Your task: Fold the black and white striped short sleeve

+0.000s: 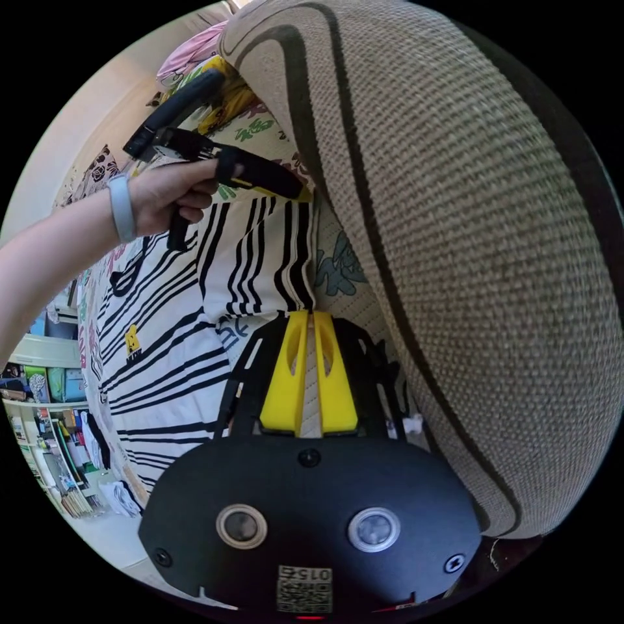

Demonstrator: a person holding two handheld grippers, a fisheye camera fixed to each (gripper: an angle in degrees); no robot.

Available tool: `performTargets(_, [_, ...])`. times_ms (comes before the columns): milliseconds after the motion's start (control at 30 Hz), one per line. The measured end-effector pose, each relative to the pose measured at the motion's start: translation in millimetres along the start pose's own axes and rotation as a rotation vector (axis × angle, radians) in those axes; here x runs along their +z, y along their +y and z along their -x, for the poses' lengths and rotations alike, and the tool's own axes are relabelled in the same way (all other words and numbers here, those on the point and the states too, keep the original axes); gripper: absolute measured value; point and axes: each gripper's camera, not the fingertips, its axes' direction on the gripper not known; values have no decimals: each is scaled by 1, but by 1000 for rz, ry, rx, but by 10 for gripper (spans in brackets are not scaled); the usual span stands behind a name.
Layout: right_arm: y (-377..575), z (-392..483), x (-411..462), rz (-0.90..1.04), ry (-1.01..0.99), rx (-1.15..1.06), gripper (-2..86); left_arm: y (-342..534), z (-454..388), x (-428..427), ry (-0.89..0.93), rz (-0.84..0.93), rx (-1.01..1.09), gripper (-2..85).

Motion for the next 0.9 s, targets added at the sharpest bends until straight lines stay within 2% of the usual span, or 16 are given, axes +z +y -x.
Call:
performTargets(133, [-11, 2, -3, 6, 0, -1, -5, 24, 22, -6, -35, -80, -82, 23])
performTargets(267, [-20, 5, -10, -3, -8, -12, -5, 44, 42, -19, 57, -110, -76, 6])
performTargets(467, [-42, 16, -47, -119, -30, -74, -5, 117, 86, -103, 225, -428, -139, 3])
performTargets(533, [-51, 30, -68, -166, -62, -159, -5, 177, 105, -153, 264, -598, -177, 4])
performTargets(633, [-60, 61, -90, -183, -150, -331, -4, 271, 122, -200, 208, -726, -262, 7])
performTargets(767, [-58, 105, -91, -113, -224, -548, 0, 387, 136, -215, 127, -753, -444, 16])
performTargets(900, [-43, 143, -50, 110, -221, -705, 20, 502, 152, -184, 128, -695, -727, 58])
